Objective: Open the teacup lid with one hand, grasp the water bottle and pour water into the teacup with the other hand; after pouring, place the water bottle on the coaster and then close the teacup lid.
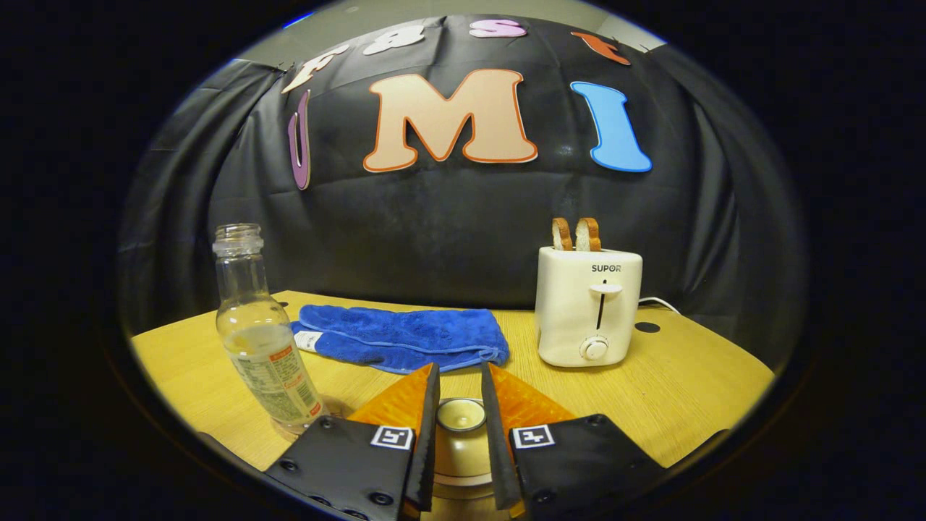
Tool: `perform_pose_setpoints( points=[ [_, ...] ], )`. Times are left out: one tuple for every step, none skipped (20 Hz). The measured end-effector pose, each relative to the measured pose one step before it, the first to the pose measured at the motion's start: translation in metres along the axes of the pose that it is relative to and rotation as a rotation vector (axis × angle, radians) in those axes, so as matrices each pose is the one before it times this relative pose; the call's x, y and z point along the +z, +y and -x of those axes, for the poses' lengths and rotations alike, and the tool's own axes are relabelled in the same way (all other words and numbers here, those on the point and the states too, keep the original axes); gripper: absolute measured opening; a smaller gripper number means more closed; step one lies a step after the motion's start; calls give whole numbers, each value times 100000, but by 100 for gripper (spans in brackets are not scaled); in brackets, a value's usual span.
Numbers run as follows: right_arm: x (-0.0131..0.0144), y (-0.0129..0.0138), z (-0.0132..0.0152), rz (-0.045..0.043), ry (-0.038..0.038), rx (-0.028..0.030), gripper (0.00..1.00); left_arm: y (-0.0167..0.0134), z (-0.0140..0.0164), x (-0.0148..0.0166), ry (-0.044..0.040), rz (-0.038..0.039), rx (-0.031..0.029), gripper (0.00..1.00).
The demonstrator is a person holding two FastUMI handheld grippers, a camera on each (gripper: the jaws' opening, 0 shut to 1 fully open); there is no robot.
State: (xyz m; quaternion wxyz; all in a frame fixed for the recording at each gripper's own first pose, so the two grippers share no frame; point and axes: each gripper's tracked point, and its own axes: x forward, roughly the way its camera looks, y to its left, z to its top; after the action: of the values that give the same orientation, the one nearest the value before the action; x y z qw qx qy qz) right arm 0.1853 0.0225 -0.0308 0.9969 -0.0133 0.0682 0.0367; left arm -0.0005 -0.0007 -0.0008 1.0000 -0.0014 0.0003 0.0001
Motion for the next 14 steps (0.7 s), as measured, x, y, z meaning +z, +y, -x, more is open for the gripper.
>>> perform_pose_setpoints(
  points=[
    [-38, -37, 101, -208, 312, 194, 35, -1, 25, 24, 31, -62, -5, 95],
    [39, 118, 22, -312, -208, 293, 29, 10, 35, -9, -39, -11, 0, 95],
    [-12, 8, -56, 38, -217, 622, 29, -12, -78, 65, 23, 86, -21, 95],
    [-15, 84, -66, 85, 63, 325, 29, 10, 51, -117, 24, -73, 10, 95],
    [-8, -3, 35, 193, -95, 285, 29, -29, 0, 62, -31, 91, 15, 95],
    [272, -13, 238, -220, -1590, 283, 29, 28, -2, -35, 40, -92, 0, 95],
    [458, -25, 215, -412, -2469, -58, 29, -11, -28, 99, -33, 11, -1, 95],
    [428, 7, 300, -76, -2716, 204, 29, 14, 21, -53, -37, -19, -10, 95],
    [404, 75, 294, 214, -2686, 273, 29, 48, -60, 59, -156, -16, 117, 95],
    [308, -19, 161, -116, -2370, 288, 29, 31, -142, -148, 96, -56, 208, 95],
    [197, -158, -7, -1052, -1054, -413, 29, 44, -201, 8, -141, -45, 284, 95],
    [-298, -81, 234, 451, 549, -45, 29, 108, -109, -194, 129, 30, 613, 95],
    [102, 43, 203, -37, -366, 581, 29, 191, -321, -155, 113, 38, 1098, 95],
    [18, -7, 308, -44, 191, 137, 29, -37, -566, -18, 8, 79, 244, 95]
  ],
)
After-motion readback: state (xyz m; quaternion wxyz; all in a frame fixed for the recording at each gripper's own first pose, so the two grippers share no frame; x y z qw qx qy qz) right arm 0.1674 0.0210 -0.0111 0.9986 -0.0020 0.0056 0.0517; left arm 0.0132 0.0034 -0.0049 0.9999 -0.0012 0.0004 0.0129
